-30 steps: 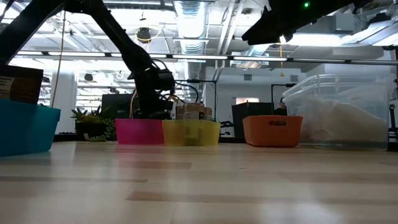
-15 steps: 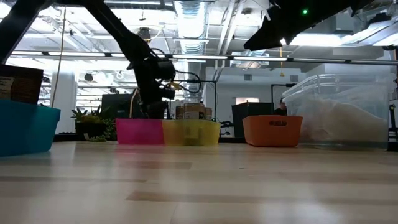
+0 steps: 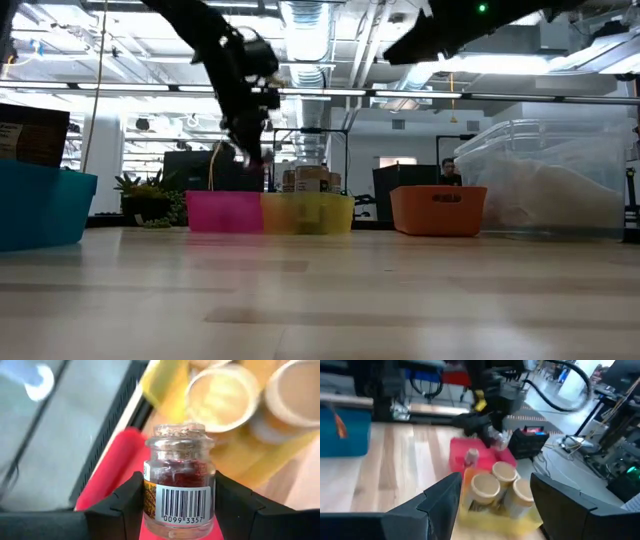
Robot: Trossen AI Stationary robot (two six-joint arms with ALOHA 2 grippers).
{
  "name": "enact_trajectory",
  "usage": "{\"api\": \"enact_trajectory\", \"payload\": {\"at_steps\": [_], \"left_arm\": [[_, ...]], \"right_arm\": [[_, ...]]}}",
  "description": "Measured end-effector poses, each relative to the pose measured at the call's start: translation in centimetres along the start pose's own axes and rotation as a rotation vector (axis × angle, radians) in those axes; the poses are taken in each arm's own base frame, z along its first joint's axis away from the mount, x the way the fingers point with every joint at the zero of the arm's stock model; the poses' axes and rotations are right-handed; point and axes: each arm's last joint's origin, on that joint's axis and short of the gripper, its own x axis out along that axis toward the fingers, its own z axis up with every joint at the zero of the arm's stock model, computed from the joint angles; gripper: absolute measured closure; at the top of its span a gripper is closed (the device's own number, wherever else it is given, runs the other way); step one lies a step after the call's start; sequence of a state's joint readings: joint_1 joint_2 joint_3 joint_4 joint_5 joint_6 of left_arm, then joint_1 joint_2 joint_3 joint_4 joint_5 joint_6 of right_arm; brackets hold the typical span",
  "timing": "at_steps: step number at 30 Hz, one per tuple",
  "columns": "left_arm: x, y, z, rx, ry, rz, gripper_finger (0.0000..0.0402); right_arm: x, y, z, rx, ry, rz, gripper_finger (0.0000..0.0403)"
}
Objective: Sort spices by type
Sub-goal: Put the brown seasoning bottle into the red bin
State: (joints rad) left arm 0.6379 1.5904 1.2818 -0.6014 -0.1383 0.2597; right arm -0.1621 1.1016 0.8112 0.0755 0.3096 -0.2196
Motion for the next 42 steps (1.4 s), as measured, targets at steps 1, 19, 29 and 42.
{"api": "enact_trajectory", "payload": {"at_steps": [1,19,29,42], "left_arm": [[-0.4,-0.4,-0.3,0.002,-0.041,0.000,0.0216],[-4.1,-6.9,-5.4,0.067,-0.752,-0.095,0.0216],[-4.2,-7.6,-5.3,0.085,-0.759,-0.112,0.0214],[-4.2,-7.5,-5.3,0.068,-0.766,-0.094,0.0214]], "right_arm": [[0.1,-0.3,0.2,0.008,-0.016,-0.004,0.0127],[11.4,-0.6,-0.2,0.092,-0.021,0.080,0.0127],[16.0,-0.4,-0.3,0.085,0.050,-0.007,0.0127],[16.4,1.1,1.2,0.069,0.032,0.020,0.0127]]}}
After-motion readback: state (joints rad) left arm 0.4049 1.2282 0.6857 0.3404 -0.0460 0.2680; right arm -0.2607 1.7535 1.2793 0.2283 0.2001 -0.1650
